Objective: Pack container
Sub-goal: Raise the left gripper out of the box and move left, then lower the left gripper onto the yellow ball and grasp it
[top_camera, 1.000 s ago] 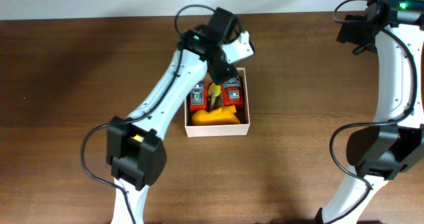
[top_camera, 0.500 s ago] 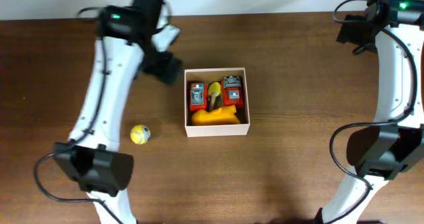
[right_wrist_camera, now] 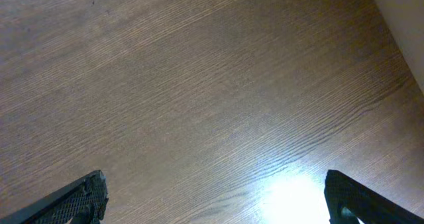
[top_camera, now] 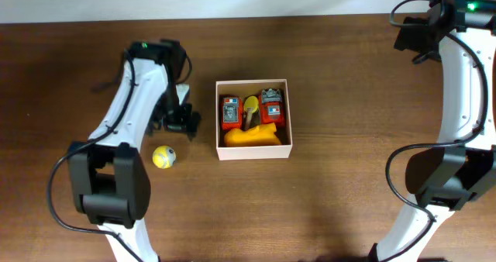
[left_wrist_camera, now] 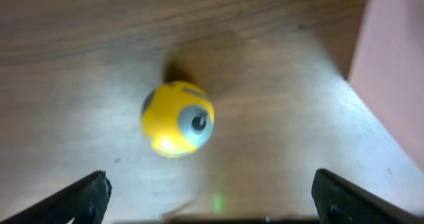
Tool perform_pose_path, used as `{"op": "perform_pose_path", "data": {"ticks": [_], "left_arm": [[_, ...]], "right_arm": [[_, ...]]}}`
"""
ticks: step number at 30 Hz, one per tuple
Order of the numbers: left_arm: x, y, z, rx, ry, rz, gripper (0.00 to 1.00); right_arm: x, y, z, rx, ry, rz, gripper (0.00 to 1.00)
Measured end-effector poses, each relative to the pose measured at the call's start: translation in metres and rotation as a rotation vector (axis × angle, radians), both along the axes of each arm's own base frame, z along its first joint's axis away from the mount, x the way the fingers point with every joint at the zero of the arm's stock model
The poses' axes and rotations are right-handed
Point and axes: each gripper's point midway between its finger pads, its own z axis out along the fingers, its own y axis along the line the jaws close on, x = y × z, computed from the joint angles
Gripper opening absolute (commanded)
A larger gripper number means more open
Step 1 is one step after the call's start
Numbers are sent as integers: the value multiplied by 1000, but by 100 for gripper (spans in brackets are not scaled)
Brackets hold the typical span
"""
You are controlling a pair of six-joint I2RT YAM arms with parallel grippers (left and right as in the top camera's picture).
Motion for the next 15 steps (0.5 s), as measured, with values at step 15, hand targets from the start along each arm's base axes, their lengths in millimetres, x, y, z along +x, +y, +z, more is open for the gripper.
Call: {"op": "perform_pose_path", "data": {"ticks": [15], "left_arm": [[-20,18,-58,28,38,59,99]], "right_arm": [[0,0,0,0,0,0,99]]}}
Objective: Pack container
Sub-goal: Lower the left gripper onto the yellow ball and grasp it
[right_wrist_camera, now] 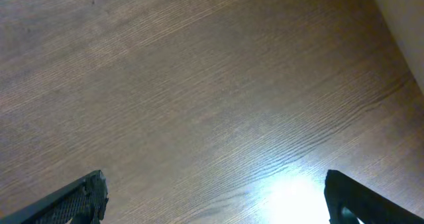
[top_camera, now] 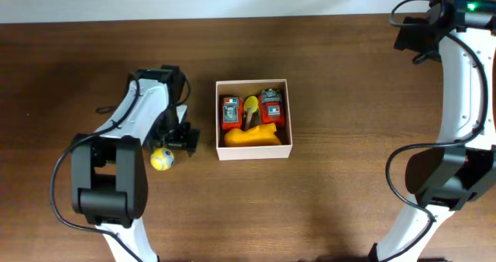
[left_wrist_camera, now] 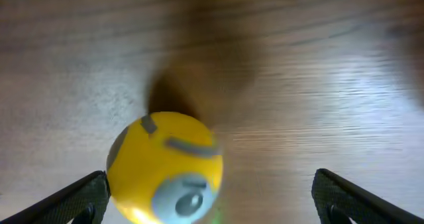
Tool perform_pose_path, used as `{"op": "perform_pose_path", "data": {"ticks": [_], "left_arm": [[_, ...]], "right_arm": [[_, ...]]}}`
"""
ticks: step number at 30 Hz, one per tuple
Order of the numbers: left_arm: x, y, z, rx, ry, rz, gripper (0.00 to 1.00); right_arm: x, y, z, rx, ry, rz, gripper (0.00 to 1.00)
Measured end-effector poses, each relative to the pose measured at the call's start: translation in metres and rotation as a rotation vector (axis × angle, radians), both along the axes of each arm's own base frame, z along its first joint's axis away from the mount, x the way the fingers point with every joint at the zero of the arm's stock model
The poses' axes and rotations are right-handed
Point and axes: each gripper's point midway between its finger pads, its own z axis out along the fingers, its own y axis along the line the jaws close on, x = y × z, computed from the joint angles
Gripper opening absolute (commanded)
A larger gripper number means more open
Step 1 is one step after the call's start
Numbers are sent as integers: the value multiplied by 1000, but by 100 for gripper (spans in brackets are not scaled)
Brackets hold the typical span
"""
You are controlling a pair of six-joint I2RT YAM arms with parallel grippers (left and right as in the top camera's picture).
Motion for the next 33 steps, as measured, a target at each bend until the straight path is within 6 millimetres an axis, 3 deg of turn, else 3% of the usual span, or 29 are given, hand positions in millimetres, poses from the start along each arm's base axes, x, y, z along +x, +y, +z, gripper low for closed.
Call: {"op": "perform_pose_path", "data": {"ticks": [16,27,33], "left_arm": [[-14,15,0,21,58,34,97],[-38,21,9,56,159,29,97],[-24,26,4,82,98,20,97]], "right_arm": [[0,0,0,0,0,-1,99],[0,0,0,0,0,0,99],[0,0,0,0,0,0,99]]}}
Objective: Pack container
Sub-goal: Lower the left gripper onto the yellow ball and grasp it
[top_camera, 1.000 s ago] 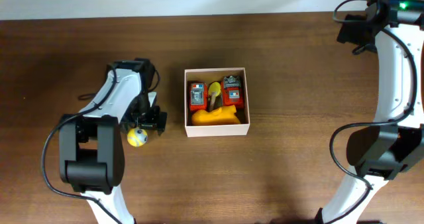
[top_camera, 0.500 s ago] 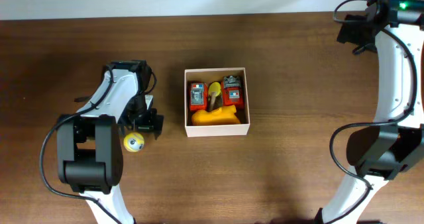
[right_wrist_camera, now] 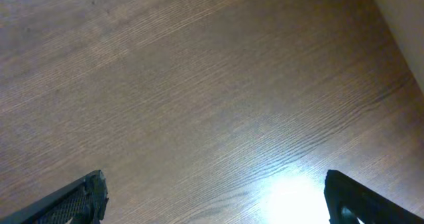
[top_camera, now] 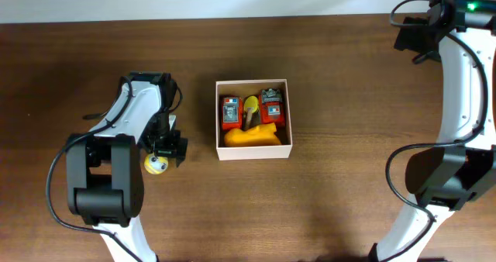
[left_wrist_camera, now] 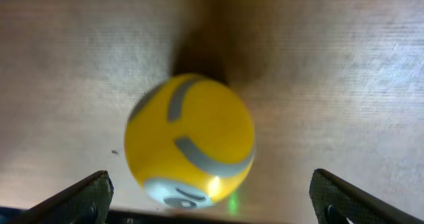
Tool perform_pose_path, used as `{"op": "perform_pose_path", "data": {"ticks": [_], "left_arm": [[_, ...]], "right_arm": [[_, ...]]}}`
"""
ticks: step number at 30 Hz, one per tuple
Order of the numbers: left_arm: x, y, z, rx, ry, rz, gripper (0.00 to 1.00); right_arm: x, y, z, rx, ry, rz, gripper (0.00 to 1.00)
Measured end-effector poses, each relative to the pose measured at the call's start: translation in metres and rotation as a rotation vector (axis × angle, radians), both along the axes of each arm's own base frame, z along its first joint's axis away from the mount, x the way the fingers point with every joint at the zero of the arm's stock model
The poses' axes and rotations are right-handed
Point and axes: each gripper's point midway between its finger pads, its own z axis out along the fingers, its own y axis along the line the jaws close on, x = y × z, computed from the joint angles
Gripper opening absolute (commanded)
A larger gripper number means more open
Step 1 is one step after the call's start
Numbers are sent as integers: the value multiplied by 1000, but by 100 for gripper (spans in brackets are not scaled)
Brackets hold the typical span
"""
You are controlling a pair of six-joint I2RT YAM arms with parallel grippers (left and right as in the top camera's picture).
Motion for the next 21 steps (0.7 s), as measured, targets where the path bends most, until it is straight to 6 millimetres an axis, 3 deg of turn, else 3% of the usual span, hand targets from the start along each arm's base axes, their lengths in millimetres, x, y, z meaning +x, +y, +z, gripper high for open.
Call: {"op": "perform_pose_path", "data": {"ticks": [9,20,21], "left_arm": [[14,0,-7,5,-65,1,94],[-15,5,-29,14,10,16,89],[-15,6,-29,14,6,17,83]], "right_arm": [[0,0,0,0,0,-1,99],[0,0,0,0,0,-1,99],[0,0,0,0,0,0,99]]}}
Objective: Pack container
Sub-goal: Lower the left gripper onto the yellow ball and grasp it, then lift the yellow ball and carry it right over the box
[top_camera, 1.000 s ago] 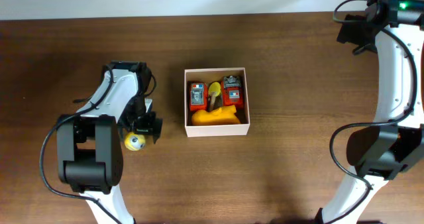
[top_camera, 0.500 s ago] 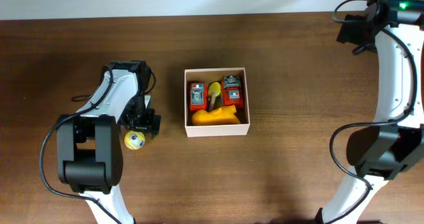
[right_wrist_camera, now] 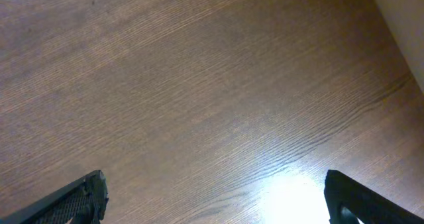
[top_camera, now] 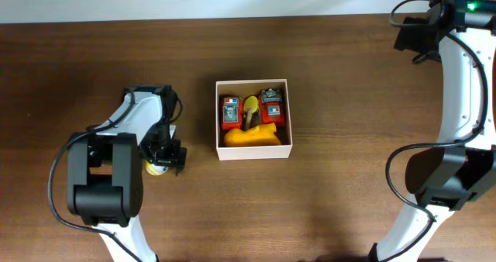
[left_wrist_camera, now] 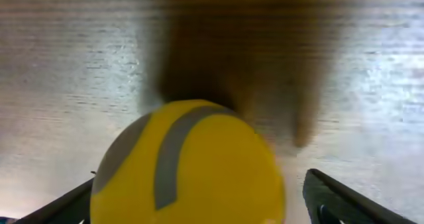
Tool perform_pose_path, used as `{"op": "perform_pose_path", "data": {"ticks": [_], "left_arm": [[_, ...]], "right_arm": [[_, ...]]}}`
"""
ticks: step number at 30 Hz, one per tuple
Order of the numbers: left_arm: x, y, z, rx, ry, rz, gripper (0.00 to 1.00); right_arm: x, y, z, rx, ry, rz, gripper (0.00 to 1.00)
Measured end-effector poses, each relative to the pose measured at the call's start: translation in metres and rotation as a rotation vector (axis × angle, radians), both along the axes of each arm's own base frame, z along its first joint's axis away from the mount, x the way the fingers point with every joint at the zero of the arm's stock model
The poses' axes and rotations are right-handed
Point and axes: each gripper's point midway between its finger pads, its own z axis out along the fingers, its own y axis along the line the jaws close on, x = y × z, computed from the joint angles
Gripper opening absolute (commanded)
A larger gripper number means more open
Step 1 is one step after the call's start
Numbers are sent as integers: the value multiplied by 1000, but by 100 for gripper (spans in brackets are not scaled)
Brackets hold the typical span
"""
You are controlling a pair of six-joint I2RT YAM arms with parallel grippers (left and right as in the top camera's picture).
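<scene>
A yellow ball with grey stripes (left_wrist_camera: 189, 164) lies on the wooden table left of the white box (top_camera: 253, 155). My left gripper (top_camera: 161, 166) is down over the ball, fingers open on either side of it; only a sliver of yellow (top_camera: 157, 169) shows overhead. The box holds two red toys (top_camera: 230, 112), a small yellow piece and a yellow-orange object (top_camera: 251, 136). My right gripper (right_wrist_camera: 213, 201) is open above bare table at the far right back corner, holding nothing.
The wooden table (top_camera: 349, 177) spreads around the box. My right arm's base (top_camera: 438, 177) stands at the front right, my left arm's base (top_camera: 105, 192) at the front left. A white wall edge runs along the back.
My left gripper has come lower and slightly nearer the front, so the ball now fills the space between its fingers. The right arm has not moved.
My left gripper was open beside the box with the ball lying ahead of it. It then stood closer over the ball, which showed a different face each time and lay a little further front-left. Now the fingers straddle the ball. The right arm stayed still.
</scene>
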Motion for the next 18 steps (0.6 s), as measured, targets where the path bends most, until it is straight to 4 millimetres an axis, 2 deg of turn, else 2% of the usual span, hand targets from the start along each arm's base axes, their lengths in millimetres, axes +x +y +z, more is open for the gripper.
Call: {"op": "perform_pose_path", "data": {"ticks": [5,12,15,18], "left_arm": [[5,0,-2,-1,-23,6,73],[14,0,-5,-3,-64,9,70],[18,-1,-7,-4,-82,10,57],[20,-1,-7,-6,-90,10,55]], "right_arm": [[0,0,0,0,0,0,99],[0,0,0,0,0,0,99],[0,0,0,0,0,0,99],[0,0,0,0,0,0,99]]}}
